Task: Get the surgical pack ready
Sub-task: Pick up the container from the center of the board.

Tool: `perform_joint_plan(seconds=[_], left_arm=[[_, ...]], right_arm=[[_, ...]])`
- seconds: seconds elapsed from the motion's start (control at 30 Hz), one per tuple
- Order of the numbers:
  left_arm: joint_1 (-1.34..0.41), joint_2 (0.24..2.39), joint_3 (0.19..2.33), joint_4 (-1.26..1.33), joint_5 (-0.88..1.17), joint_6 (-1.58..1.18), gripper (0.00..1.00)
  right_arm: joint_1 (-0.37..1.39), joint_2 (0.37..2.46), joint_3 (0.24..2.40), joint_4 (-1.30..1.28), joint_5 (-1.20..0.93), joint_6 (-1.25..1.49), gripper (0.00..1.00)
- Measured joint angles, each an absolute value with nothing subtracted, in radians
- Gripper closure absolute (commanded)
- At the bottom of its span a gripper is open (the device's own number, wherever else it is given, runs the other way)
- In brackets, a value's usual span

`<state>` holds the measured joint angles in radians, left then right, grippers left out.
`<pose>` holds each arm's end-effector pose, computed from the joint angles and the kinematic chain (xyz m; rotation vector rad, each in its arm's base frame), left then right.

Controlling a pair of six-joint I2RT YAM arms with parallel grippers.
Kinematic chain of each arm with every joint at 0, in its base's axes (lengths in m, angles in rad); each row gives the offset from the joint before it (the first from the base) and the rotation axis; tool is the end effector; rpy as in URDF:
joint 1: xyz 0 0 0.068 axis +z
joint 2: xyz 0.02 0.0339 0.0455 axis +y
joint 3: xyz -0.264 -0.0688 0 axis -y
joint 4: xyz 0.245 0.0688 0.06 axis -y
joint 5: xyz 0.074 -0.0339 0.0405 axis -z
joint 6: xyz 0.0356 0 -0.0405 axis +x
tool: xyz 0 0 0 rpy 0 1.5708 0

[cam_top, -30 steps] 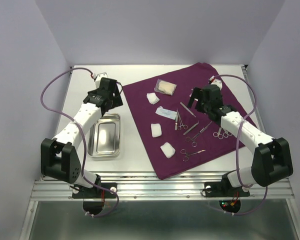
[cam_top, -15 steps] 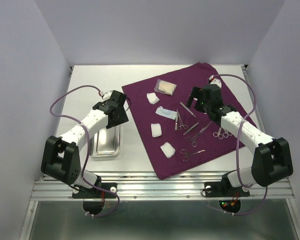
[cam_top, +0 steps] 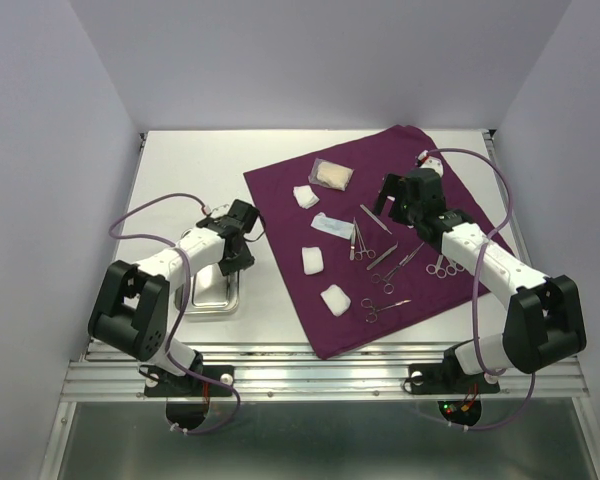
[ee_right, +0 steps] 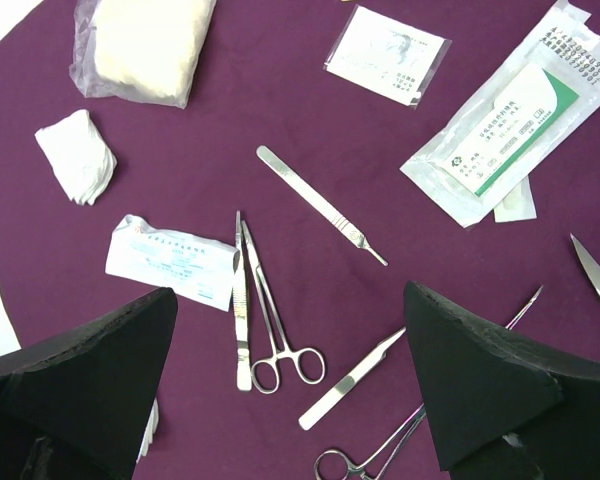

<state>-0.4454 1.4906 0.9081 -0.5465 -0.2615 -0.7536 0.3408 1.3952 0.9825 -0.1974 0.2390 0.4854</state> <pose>0.2592 -0.1135 0.1940 -0.4808 2.5892 -0.0477 0.2963 0.0961 0.2679 0.2915 2.1494 0.2148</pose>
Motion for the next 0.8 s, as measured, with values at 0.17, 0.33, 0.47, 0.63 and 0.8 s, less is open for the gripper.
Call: perform_joint_plan(seconds=[0.17, 0.33, 0.47, 0.63, 0.8], left_arm=[[-0.460, 1.512, 0.908, -0.522, -0.267, -0.749, 0.92], [-0.463, 1.523, 0.922, -0.534, -0.313, -0.733, 1.00], [-0.463, 1.585, 1.006, -0.545, -0.348, -0.675, 1.00], [-0.475, 1.675, 1.173, -0.513, -0.380, -0.580, 1.00], [-0.514, 1.712, 1.283, -0.454, -0.367, -0.487, 1.00]], right_arm=[[0.341, 1.395, 0.982, -0.197, 0.239, 0.486, 0.00], [0.341, 1.395, 0.982, -0.198, 0.239, 0.487, 0.00], [0.341, 1.395, 0.982, -0.198, 0.239, 0.490, 0.00], [0.341, 1.395, 0.982, -0.198, 0.240, 0.492, 0.00], [0.341, 1.388, 0.982, -0.200, 0.247, 0.494, 0.00]])
